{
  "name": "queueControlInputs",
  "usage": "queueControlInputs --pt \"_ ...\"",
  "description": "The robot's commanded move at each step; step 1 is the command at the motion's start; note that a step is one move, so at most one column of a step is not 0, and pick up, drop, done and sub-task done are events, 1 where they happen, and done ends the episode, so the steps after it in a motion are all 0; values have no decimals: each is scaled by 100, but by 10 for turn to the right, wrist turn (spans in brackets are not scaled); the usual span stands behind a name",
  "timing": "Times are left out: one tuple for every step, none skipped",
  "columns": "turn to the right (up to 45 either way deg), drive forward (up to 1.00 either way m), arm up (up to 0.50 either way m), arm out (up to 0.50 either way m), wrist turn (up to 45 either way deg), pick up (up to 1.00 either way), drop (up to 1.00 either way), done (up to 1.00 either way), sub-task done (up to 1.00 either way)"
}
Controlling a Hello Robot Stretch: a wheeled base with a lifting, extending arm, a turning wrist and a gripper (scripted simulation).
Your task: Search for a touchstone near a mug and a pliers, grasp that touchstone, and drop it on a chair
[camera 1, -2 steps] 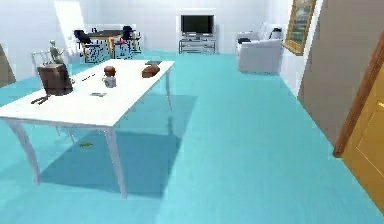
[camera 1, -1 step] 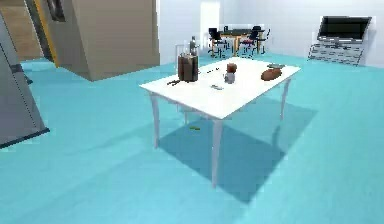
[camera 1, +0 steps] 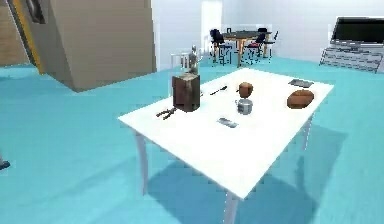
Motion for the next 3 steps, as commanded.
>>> queueControlInputs --pt "-420 0 0 0 0 0 0 0 0" --pt "0 40 0 0 0 0 0 0 0" --pt "-60 0 0 0 0 0 0 0 0"
